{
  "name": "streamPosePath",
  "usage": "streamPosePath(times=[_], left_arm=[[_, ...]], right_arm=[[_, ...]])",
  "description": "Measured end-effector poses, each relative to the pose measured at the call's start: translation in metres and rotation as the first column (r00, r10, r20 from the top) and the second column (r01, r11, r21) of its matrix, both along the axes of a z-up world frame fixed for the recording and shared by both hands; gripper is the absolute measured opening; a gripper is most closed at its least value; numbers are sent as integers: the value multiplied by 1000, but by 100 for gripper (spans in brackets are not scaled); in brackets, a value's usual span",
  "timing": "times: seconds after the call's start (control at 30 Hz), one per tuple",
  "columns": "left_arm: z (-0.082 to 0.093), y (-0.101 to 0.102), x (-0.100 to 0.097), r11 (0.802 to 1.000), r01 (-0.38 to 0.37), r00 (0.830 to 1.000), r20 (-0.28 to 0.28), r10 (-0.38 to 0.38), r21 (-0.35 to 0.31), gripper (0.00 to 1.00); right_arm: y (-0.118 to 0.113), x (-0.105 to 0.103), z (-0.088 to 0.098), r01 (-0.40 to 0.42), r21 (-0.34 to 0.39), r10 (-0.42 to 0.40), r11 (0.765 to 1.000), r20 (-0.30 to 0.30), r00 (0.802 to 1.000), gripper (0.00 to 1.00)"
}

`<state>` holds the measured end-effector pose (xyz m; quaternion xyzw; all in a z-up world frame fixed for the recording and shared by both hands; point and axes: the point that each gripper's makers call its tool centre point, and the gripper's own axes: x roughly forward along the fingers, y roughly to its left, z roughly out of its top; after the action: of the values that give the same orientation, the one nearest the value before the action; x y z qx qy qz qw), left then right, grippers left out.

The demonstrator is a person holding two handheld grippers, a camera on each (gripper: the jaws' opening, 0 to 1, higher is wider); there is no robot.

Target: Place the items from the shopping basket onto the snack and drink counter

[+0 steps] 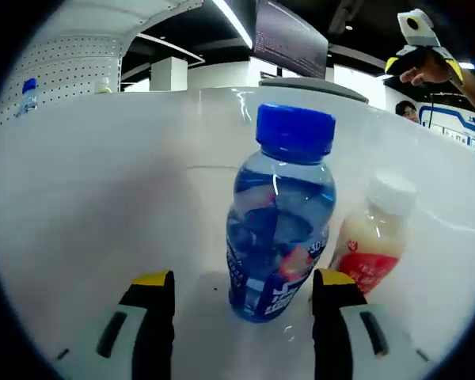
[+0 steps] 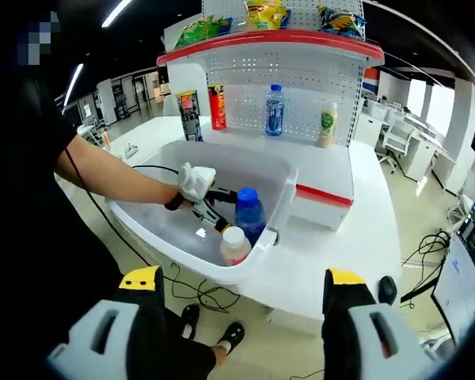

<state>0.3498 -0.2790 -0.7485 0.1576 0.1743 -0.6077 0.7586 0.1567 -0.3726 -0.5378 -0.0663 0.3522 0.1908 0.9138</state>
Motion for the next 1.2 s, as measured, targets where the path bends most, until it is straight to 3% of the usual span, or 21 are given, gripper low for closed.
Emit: streamPosePath(times=[0.03,0.1,0.2,0.73,0.83,0.87,0.93,1.2], left_arm=[[-4,-1,-2,1000,12,1000,24,-12,21,68],[-5,-8,-8,1000,18,1000,-17,-18,-9,71],[-11,-11,-6,1000,8,999,-33,-8,-8,70],[-25,-22,-12,997,70,997,-19,-70,-9,61],[-25,-27,-11,997,69,997,-31,-70,-21,58],[-22,-29,-13,997,63,996,-65,-67,-50,56],[-24,-30,-13,996,86,996,-21,-87,-31,55],[-29,-33,-15,994,100,995,-20,-101,-48,51]], right_arm=[[-2,0,-1,8,-2,-8,1000,-2,1000,79],[-3,0,-2,15,-4,-15,1000,-7,1000,79],[-1,-1,-3,9,-9,-9,1000,-12,1000,78],[-6,-9,-10,30,-35,-32,999,-56,998,78],[-5,-7,-13,26,-34,-28,999,-60,998,78],[-6,-7,-14,26,-37,-29,999,-64,998,78],[-7,-8,-18,27,-40,-30,999,-85,996,76],[-13,-6,-21,38,-55,-43,998,-97,994,75]])
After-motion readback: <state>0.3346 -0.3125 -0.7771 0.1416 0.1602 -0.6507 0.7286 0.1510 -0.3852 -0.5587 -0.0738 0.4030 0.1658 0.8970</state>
